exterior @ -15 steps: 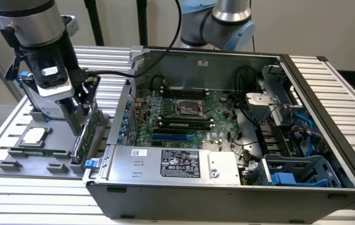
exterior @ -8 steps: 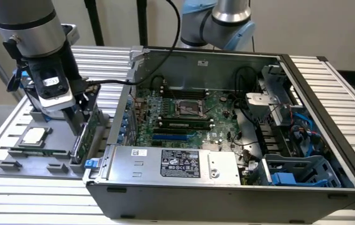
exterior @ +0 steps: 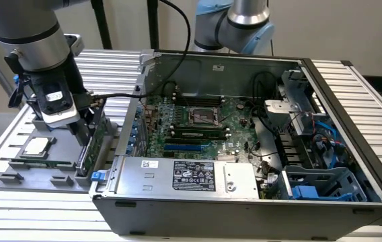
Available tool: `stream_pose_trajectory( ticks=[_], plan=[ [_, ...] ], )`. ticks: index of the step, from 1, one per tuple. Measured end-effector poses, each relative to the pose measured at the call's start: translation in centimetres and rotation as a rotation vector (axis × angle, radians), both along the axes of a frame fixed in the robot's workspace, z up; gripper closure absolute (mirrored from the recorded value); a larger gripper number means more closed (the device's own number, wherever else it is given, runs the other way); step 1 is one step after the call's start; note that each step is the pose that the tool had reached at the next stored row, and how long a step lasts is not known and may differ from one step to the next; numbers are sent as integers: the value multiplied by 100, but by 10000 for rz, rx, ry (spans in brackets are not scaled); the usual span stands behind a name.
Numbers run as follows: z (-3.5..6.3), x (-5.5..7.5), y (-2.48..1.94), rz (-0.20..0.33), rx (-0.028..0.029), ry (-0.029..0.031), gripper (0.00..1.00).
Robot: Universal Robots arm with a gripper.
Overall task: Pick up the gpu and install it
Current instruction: 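Pick up the gpu and move the gpu toward the slot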
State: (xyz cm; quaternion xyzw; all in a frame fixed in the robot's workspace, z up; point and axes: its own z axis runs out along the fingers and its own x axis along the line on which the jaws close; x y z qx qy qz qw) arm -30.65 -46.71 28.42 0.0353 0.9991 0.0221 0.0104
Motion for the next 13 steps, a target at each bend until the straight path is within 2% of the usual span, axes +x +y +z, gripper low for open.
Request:
stream_pose_trajectory(
  ticks=[7,13],
  plan=[
    [-126,-3,35,20,0,-2,0],
    [-236,-3,105,45,1,-2,0]
  ],
)
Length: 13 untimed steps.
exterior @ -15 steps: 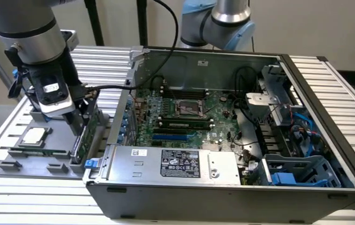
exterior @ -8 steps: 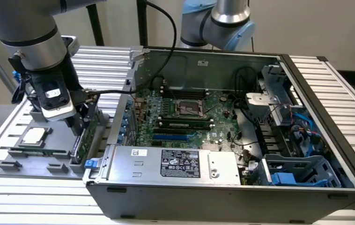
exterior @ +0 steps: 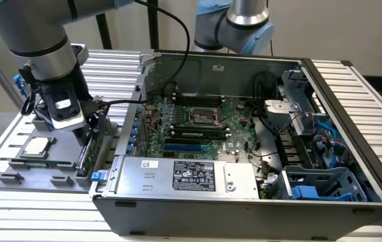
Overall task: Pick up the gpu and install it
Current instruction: 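Pick up the gpu and move the gpu toward the slot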
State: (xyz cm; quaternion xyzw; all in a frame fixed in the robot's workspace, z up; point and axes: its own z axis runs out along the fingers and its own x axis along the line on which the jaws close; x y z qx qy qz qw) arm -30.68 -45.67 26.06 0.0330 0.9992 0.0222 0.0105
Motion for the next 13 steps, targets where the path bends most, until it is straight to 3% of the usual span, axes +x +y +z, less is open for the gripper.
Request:
stream_pose_trajectory(
  ticks=[3,13],
  plan=[
    [-54,0,23,8,-1,1,0],
    [-203,2,25,7,-3,2,0]
  ],
)
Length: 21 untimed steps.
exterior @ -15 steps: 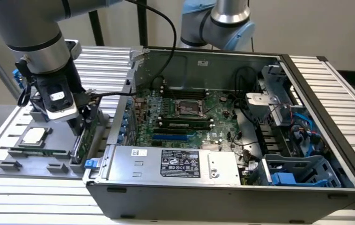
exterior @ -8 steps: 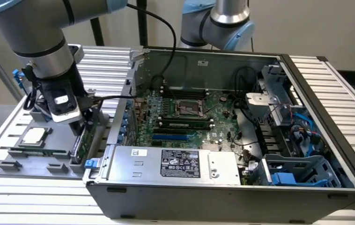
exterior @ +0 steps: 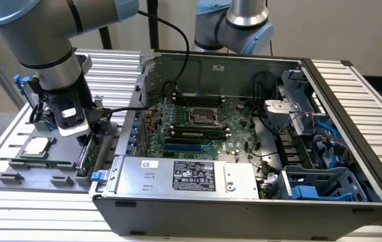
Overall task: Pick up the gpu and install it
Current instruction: 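Pick up the gpu and move the gpu toward the slot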
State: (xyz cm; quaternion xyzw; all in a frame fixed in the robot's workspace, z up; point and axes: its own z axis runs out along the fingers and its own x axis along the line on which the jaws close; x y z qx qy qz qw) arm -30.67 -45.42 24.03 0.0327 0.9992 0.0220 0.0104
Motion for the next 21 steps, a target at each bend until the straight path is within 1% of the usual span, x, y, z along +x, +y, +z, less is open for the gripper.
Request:
stream_pose_trajectory(
  ticks=[8,16,17,21],
  plan=[
    [-2,36,-1,-3,2,-2,0],
    [-12,36,-2,-58,0,6,0],
    [-12,35,-2,-63,0,6,100],
    [-13,32,-2,-65,0,8,100]
  ],
)
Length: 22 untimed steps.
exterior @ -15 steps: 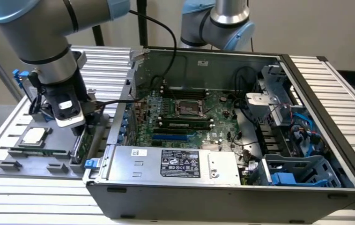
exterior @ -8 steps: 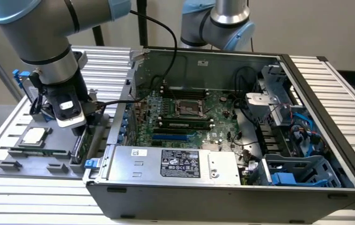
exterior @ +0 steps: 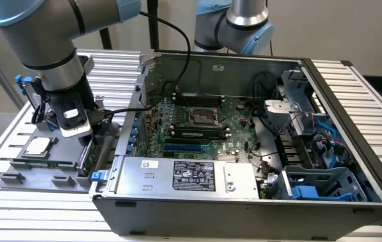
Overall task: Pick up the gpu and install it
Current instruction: 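Pick up the gpu and move the gpu toward the slot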
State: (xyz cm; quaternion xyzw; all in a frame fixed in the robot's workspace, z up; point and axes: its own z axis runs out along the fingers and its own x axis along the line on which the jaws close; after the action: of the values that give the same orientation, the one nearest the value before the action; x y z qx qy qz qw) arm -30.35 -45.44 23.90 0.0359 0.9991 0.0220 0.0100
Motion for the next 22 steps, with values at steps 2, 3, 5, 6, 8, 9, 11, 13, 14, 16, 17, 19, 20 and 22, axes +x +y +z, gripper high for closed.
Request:
stream_pose_trajectory(
  ticks=[2,3,5,6,8,9,11,13,14,16,17,19,20,22],
  plan=[
    [0,-1,0,0,-1,1,100],
    [0,-1,0,-1,-1,0,100],
    [0,-1,0,3,-1,0,100],
    [0,-5,0,18,-1,0,100],
    [-1,-14,0,215,0,-1,100],
    [0,-15,0,362,-1,-1,100],
    [0,-16,0,682,-1,1,100],
    [0,-17,0,803,-1,-1,100],
    [0,-17,0,806,-1,0,100],
    [0,-17,0,808,-1,0,100],
    [0,-17,0,808,-1,0,100],
    [0,-17,0,808,-1,0,100],
    [0,-17,0,808,-1,0,100],
    [0,-17,0,808,-1,0,100]
  ],
)
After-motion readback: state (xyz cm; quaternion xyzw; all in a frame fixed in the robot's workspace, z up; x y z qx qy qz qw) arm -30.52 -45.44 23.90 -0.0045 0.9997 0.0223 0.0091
